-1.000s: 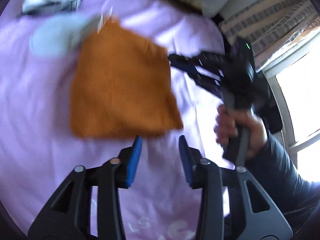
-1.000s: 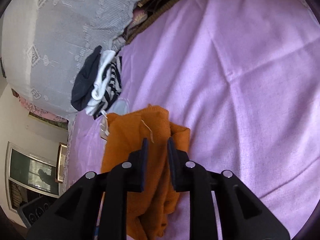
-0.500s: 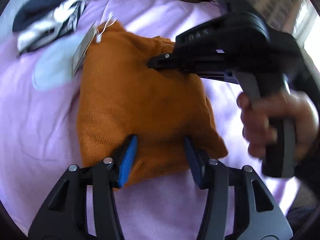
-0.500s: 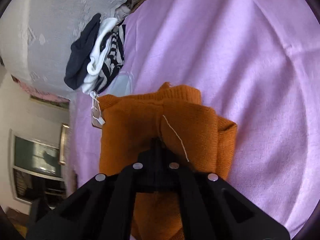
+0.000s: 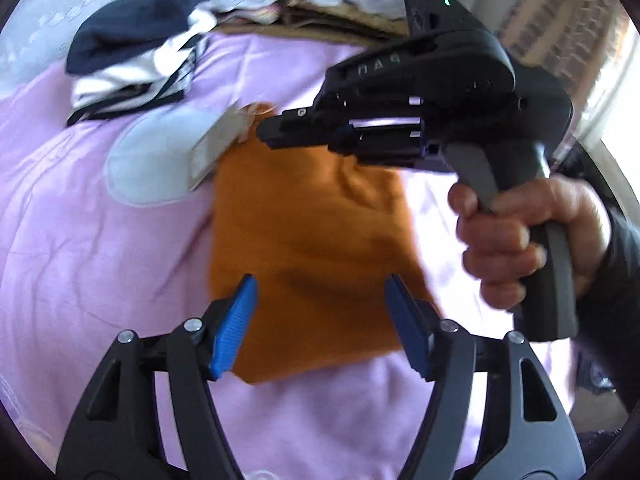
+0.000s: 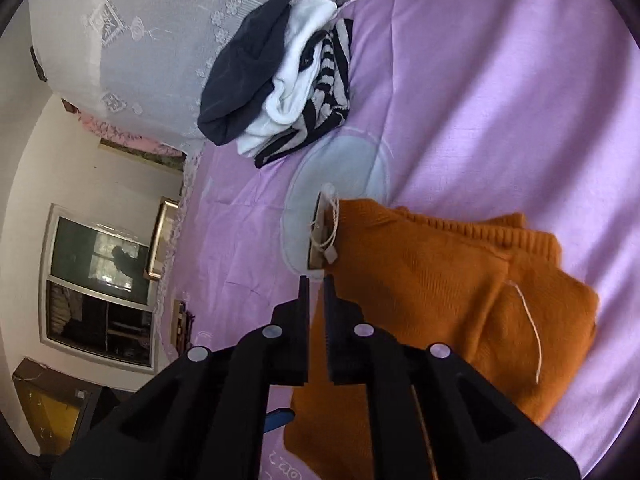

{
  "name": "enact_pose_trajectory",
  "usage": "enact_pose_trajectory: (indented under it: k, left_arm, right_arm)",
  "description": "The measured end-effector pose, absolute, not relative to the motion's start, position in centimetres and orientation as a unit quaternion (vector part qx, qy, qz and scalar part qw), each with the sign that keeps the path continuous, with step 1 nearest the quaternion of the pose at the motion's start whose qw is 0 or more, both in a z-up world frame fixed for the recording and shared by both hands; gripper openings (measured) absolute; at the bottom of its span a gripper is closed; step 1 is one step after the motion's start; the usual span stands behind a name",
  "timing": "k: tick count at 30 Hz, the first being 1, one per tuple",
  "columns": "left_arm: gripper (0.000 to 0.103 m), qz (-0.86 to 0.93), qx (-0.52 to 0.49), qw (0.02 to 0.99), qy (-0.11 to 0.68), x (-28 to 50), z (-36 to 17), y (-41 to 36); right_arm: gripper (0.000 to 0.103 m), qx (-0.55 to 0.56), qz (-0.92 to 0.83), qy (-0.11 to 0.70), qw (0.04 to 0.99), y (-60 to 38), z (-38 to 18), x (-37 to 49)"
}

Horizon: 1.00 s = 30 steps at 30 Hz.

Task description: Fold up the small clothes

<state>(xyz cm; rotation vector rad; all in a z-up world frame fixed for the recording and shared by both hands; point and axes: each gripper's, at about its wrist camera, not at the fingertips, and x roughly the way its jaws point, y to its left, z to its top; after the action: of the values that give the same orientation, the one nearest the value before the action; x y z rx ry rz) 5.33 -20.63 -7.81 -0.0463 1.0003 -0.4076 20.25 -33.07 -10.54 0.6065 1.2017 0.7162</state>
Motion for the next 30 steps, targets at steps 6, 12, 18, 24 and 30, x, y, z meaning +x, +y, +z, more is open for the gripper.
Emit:
enact_pose_trajectory:
  k: [6, 12, 18, 24, 30]
  left_arm:
    - [0.072, -0.160, 0.104, 0.864, 0.467, 4.8, -11.6, -23.3]
    - [0.074, -0.173, 0.062, 0.860, 0.476, 5.0, -10.5, -22.2]
    - [0.074, -0.178, -0.021, 0.874, 0.451, 7.0, -7.0, -19.1]
    - [0.076, -0.143, 0.026, 0.854, 0.499, 9.1, -10.6, -19.3]
    - [0.093, -0.141, 0.018, 0.842, 0.520, 7.0, -12.3, -18.3]
  right_arm:
    - [0.000, 0.307, 0.256, 0.577, 0.712, -34.0, -15.2, 24.6]
    - [0.007, 0.339, 0.269, 0.533, 0.727, -37.1, -12.2, 23.0]
    - [0.016, 0.295, 0.288, 0.505, 0.758, -39.7, -7.9, 15.3]
    - [0.014, 0.243, 0.248, 0.532, 0.772, -39.0, -11.0, 8.1]
    - [0.005, 0.259, 0.238, 0.537, 0.766, -40.5, -12.8, 6.3]
